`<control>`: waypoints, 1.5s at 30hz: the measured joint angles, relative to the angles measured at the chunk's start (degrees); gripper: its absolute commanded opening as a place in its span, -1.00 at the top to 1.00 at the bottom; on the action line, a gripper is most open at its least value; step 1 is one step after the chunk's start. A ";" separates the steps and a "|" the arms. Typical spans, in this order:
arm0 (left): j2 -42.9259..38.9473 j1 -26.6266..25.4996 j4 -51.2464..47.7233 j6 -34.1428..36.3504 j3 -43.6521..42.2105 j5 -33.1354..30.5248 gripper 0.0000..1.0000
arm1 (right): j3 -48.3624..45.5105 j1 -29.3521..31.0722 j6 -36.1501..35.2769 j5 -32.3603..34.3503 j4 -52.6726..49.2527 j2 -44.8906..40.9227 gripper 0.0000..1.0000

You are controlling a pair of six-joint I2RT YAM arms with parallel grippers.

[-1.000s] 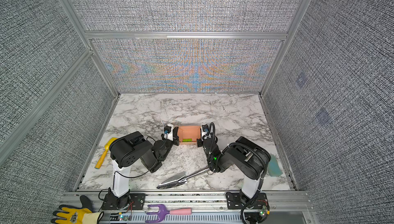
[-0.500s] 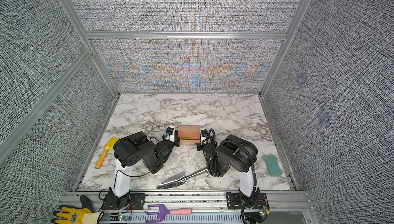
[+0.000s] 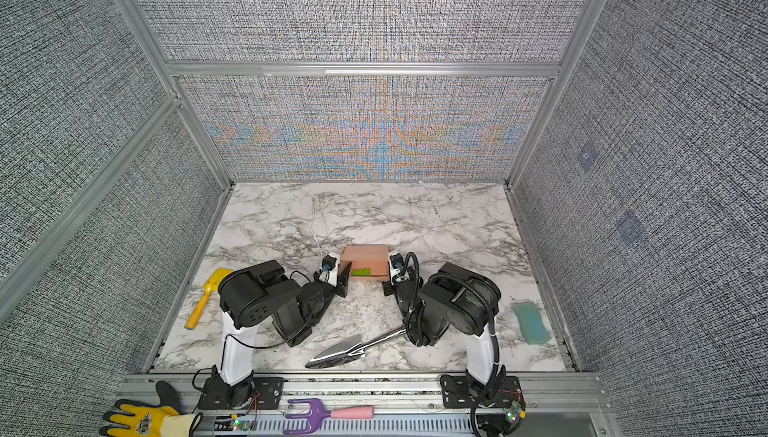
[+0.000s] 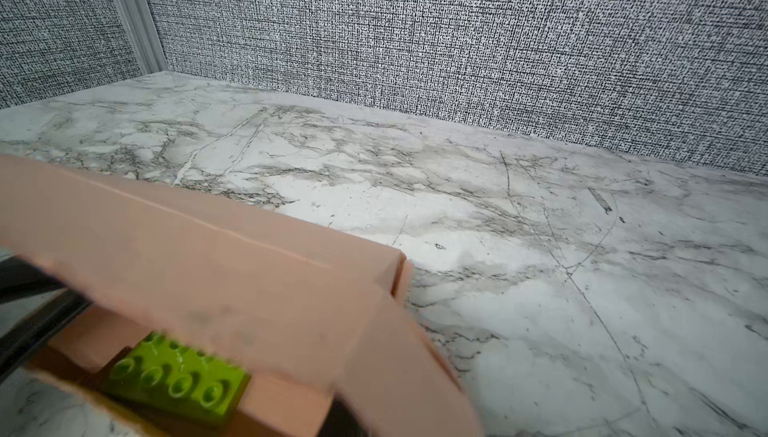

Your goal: Fold the paper box

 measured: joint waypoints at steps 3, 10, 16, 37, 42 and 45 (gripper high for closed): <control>-1.86 -0.02 -0.35 -2.05 -2.80 0.48 0.12 | -0.11 0.02 -0.07 -0.13 0.04 0.24 1.00; -10.08 0.00 -1.09 -7.63 -10.73 4.20 0.12 | -0.13 0.04 -0.72 -0.35 0.09 0.24 1.00; -22.53 1.77 -3.21 -14.27 -17.55 7.02 0.13 | -0.11 0.04 -1.05 -0.79 0.07 0.24 1.00; -34.01 11.61 -81.33 -10.84 27.58 17.59 0.29 | 0.98 0.07 -1.25 -1.90 -1.05 0.66 1.00; -27.21 11.65 -89.68 -10.23 33.31 21.51 0.34 | 1.03 0.09 -1.22 -2.91 -1.42 0.74 1.00; -23.43 11.67 -93.66 -10.21 35.54 22.97 0.40 | 1.03 0.09 -1.22 -3.15 -1.42 0.74 1.00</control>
